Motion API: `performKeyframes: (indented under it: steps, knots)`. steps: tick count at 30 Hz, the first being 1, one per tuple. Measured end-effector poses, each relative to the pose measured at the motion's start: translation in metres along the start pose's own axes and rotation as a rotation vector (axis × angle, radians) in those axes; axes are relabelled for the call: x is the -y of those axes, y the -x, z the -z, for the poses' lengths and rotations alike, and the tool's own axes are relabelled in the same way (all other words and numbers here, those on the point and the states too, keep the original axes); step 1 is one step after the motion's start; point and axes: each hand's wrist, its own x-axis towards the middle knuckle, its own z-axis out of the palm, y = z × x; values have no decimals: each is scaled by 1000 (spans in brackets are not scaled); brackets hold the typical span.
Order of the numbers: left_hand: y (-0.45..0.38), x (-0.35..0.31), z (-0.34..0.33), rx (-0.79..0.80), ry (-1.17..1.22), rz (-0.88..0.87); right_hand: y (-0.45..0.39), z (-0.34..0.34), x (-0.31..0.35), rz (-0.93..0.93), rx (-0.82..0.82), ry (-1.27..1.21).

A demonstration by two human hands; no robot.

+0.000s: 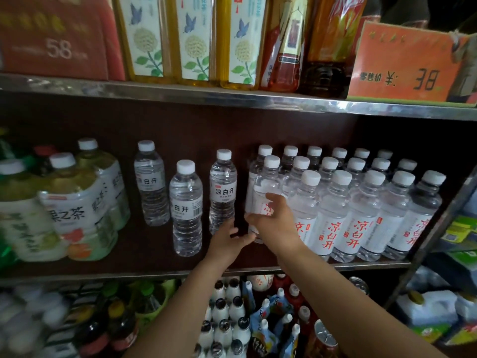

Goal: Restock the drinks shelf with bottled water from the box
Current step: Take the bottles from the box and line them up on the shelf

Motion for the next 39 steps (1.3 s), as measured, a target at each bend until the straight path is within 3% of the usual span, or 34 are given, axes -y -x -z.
performKeyframes:
  steps: [3,7,15,19,23,26,33,37,39]
  knots:
    - [32,-12,30,96,232,120,14,-5,15,-8,-26,-118]
    - [82,-30,82,151,145,79,39,-25,34,73,136,-13]
    - [214,4,212,18,-133,228,140,-132,65,244,714,488]
    - [316,68,290,-141,-257,309,230,-209,70,355,1064,680]
    - [423,119,347,-227,-264,452,316,-280,68,513,1205,803]
    - [514,169,375,-388,-175,567,392,-333,60,496,1402,775]
    - [649,305,372,-579,87,932,544,-428,-10,511,1720,840]
    - [696,384,357,-696,107,1078,601,-473,-74,479,1867,903]
    - [710,431,348,-797,261,1115,623,-495,-114,432,1922,953]
